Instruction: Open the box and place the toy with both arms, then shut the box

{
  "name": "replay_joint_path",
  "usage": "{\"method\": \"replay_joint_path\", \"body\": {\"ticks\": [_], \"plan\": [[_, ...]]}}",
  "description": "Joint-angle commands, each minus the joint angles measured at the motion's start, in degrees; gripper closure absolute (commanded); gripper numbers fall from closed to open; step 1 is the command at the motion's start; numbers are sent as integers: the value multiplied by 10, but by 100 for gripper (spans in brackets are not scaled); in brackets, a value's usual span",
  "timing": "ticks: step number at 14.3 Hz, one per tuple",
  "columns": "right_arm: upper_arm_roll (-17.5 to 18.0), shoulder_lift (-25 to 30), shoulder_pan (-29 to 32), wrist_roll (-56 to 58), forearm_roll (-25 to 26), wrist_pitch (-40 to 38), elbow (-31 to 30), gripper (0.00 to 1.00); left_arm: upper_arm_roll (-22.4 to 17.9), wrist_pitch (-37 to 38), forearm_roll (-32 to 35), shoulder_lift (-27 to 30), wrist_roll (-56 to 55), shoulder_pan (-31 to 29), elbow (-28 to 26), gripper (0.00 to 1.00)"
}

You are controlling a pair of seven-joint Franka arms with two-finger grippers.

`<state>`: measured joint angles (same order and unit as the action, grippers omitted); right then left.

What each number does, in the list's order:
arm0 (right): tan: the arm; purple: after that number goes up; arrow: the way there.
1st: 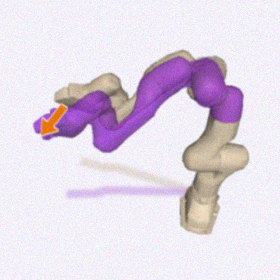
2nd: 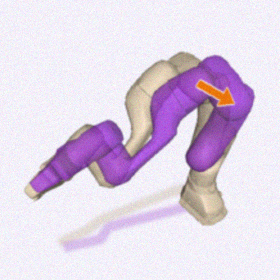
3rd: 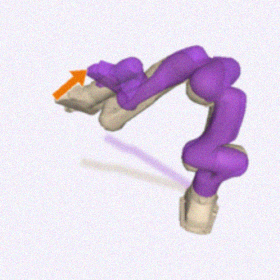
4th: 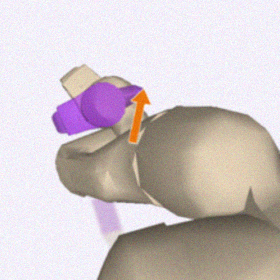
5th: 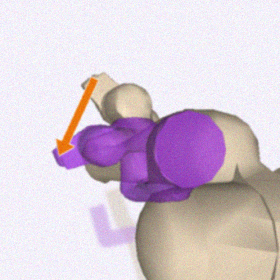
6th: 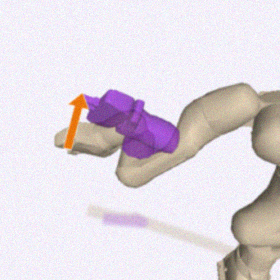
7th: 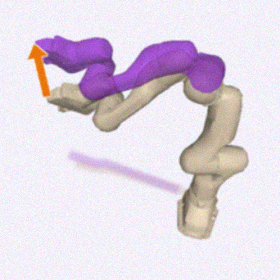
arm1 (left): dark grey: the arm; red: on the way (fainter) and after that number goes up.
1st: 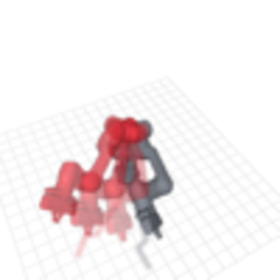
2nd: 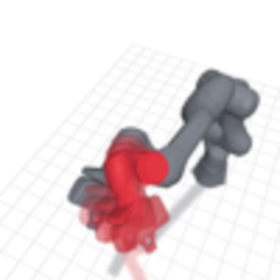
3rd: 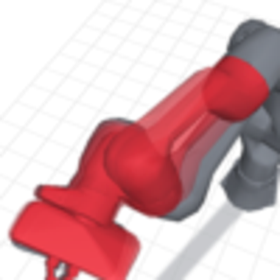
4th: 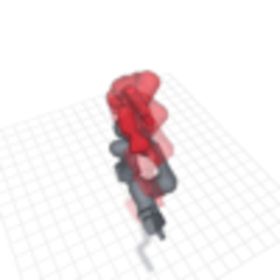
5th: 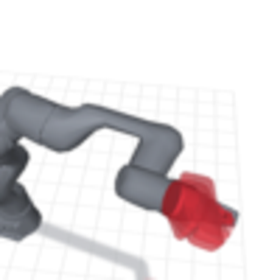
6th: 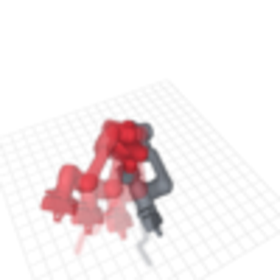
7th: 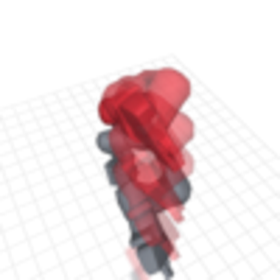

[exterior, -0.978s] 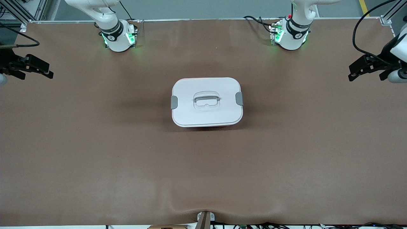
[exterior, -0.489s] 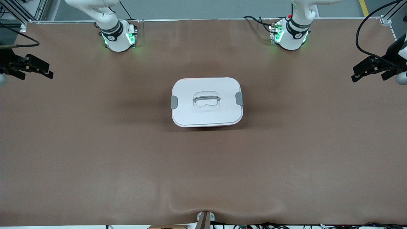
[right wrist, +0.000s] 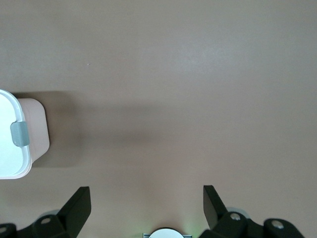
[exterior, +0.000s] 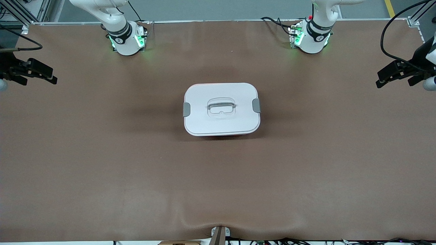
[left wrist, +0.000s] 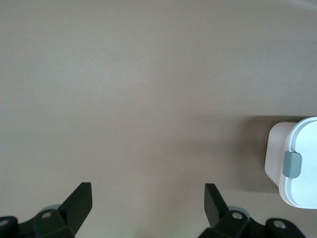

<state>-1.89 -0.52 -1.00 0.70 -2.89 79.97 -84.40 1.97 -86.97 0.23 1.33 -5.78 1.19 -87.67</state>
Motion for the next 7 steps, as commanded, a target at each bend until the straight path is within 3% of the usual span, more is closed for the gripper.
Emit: {"method": "replay_joint_path", "body": {"ticks": [1,7], "plan": [[4,-4,5,-4,0,-4,9,0,4,-7,-4,6,-6,-1,-8,0],[3,-4,5,-4,0,-4,9,0,4,-7,-4,3,-9,3,-7,0]]}}
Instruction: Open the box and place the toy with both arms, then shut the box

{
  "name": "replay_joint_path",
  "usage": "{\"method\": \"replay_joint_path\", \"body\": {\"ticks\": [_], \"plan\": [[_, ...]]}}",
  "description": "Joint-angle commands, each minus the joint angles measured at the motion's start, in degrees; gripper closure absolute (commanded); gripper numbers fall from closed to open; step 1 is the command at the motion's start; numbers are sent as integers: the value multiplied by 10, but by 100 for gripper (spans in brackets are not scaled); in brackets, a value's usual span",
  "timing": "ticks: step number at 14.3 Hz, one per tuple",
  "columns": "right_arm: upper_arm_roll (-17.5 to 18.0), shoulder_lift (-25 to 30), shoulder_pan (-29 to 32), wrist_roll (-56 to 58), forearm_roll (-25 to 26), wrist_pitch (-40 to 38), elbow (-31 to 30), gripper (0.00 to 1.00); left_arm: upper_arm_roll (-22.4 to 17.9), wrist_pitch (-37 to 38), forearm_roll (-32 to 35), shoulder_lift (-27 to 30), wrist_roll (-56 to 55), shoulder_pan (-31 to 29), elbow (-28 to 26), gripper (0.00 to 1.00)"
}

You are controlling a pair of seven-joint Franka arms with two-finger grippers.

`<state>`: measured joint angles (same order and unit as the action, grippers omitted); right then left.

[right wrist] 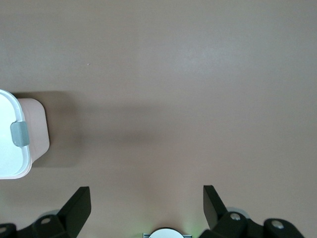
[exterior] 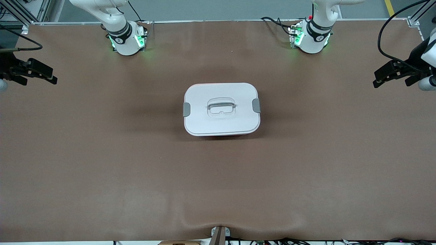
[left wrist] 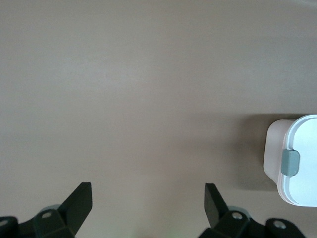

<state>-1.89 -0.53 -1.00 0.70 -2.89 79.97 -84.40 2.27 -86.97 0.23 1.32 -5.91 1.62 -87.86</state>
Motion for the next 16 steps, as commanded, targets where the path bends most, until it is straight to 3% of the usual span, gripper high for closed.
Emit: {"method": "replay_joint_path", "body": {"ticks": [1,16], "plan": [[4,-3,5,-4,0,-4,9,0,1,-7,-4,3,-8,-3,-4,0],[3,-4,5,-3,0,-4,9,0,0,-7,-10,-10,-8,-3,5,0]]}}
